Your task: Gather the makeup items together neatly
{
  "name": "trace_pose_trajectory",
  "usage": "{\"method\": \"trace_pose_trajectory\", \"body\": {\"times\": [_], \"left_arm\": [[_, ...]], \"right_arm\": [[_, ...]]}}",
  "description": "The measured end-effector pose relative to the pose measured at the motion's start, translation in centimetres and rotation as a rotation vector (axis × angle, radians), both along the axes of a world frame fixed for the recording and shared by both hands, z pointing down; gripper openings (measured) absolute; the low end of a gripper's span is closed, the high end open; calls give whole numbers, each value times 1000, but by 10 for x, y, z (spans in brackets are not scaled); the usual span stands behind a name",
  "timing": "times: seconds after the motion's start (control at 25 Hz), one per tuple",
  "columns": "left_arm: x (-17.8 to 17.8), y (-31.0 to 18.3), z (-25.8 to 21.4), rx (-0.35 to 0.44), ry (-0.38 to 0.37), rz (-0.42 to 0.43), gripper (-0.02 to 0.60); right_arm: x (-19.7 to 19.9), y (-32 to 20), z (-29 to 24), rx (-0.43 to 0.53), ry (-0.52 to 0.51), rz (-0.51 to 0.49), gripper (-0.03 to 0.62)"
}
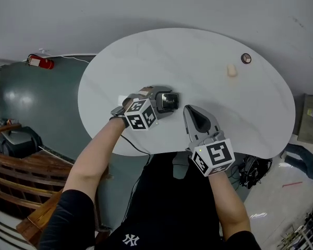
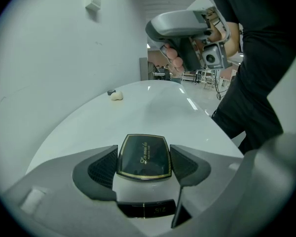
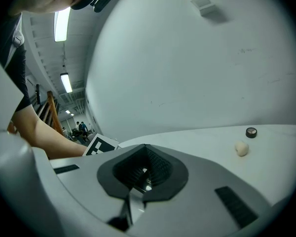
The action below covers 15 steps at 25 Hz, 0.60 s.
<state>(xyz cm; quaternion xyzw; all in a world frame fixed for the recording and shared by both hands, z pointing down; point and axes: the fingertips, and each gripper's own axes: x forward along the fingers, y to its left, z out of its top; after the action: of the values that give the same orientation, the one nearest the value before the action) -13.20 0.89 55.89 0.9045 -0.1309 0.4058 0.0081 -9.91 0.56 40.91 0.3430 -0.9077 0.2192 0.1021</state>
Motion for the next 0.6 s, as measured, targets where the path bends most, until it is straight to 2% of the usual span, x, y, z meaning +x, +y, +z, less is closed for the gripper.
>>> {"method": "trace_pose_trajectory", "body": {"times": [0.6], "left_arm": [[-17, -1, 22, -4, 36, 4, 318]], "right_arm": [[-35, 3, 14, 14, 22, 35, 12]]}}
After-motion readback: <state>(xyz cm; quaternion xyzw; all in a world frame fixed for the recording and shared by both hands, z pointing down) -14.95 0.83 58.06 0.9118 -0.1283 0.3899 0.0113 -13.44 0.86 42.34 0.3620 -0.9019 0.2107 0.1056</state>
